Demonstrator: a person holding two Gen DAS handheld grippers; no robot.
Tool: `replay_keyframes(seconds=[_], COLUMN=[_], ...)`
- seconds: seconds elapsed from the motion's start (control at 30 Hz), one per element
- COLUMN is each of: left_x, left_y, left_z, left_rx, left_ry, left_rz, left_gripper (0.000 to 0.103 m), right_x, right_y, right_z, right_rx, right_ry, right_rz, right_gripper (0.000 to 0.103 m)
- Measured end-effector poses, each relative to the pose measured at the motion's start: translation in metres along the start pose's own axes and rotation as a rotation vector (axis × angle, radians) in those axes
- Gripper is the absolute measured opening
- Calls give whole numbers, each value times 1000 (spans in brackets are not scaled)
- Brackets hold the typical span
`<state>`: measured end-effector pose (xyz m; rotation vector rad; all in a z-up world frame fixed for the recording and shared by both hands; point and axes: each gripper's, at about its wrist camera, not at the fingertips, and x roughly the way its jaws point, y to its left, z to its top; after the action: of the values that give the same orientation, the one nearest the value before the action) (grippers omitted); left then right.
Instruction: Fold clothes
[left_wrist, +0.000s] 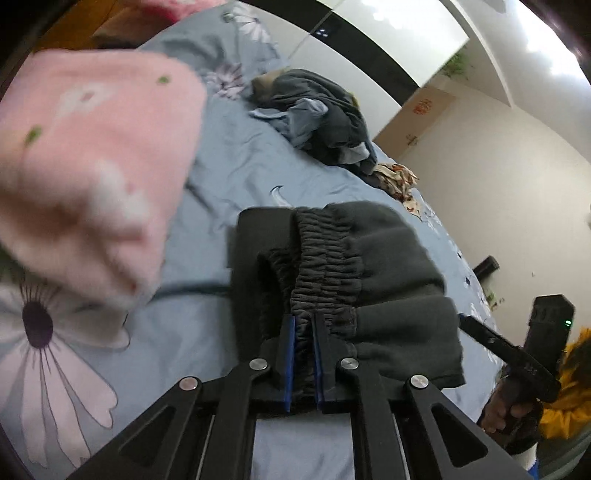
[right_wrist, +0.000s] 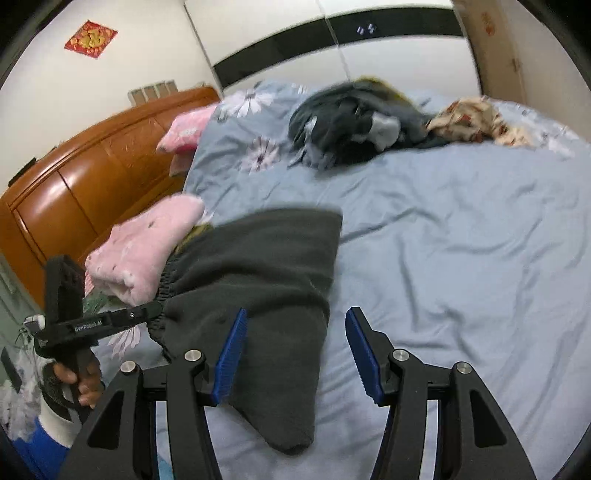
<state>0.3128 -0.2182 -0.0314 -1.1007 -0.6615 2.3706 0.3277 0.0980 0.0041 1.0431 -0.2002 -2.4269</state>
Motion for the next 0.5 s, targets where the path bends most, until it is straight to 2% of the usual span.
replay_keyframes(seconds=[0.1,0.23,0.27,0.3,0.33,0.37,0.4,0.47,0.5], left_x=[-4,-19,-23,-24,-24,-20,-15,2,10], left_y=[1,-11,-14,-18,-22,-27,-31,-38,-35], left_z=[0,8,11,15,19,22,25,25,22], left_rx=[-12,-13,-21,-25,-28,-18,-6,35,34], left_ry=[-12,-33,-43,-49,-56,-60,-64,-30,-8], left_rz=[-21,-27,-31,-50,-72,-64,-54,9,27], left_gripper=[10,16,21,35,57,66,70,70,70], right_x=[21,21,19,17,16,15,13,12,13], right_y=[1,-15,-18,-20,-23,-24,-26,-30,-32], right_z=[-2,-5,-6,-7,-7,-6,-6,-5,-5], right_rx=[9,95,102,110,119,128,142,168,185], right_ry=[56,57,54,51,47,42,33,20,17], right_rz=[-15,40,47,58,78,99,129,182,207], right_gripper=[57,57,57,57,57,57,57,60,67])
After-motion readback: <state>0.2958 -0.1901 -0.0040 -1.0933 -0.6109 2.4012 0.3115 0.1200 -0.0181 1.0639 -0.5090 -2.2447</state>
